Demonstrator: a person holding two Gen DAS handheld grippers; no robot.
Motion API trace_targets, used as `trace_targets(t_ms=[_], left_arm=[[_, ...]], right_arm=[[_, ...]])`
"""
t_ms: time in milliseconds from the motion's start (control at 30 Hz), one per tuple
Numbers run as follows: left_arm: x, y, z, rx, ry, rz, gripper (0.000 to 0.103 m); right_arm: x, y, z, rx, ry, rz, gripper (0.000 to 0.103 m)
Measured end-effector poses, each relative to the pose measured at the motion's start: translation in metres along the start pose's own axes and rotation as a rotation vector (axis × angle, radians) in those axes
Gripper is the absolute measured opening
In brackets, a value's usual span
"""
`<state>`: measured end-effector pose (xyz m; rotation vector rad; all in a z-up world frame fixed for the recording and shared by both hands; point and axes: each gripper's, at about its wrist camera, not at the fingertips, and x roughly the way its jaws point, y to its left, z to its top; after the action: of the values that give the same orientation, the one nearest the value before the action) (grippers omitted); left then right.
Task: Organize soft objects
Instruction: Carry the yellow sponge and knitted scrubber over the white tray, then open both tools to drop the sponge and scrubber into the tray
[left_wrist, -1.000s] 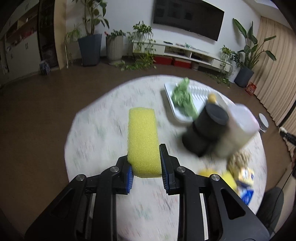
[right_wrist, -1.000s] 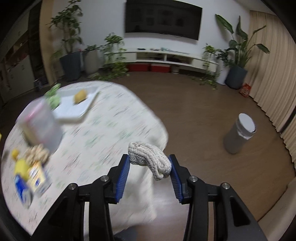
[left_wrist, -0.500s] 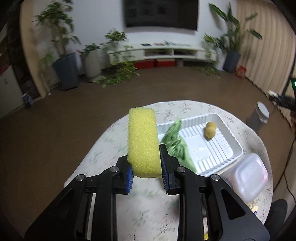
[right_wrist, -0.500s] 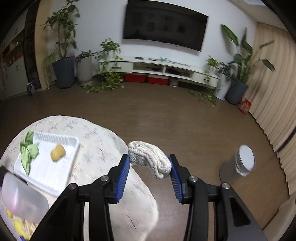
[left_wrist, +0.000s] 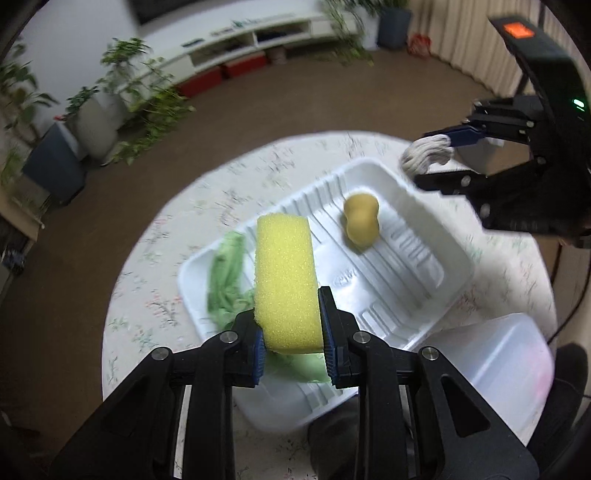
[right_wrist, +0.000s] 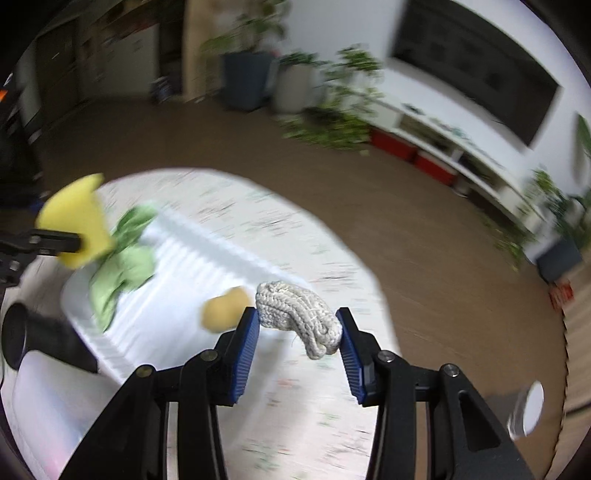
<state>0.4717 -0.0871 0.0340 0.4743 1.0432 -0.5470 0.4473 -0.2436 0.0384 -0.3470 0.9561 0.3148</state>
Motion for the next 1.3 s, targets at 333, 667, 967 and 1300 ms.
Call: trace_targets(t_ms=[333,667,967,1300], left_arm=[[0.048,-0.011,0.013,0.03,0.115,-0.054,0.023],[0.067,-0.015,0.017,0.069,0.223,-0.049,0.024],[0.076,-0.015,0.02,0.069,0.267,-0.041,0.024],[0.07,-0.005,0.027,0.044,0.238,-0.04,0.041]], right_arm=[[0.043,0.036,-0.014,-0.144,0.14,0.109,0.046],[0.069,0.045,-0.022,-0.166,0.199,0.119,0.046],[0.072,0.04,-0.021,-0.14,0.201,0.105,0.05],[0.067,0.033,-0.018,-0.114,0.182,0.09,0.061]])
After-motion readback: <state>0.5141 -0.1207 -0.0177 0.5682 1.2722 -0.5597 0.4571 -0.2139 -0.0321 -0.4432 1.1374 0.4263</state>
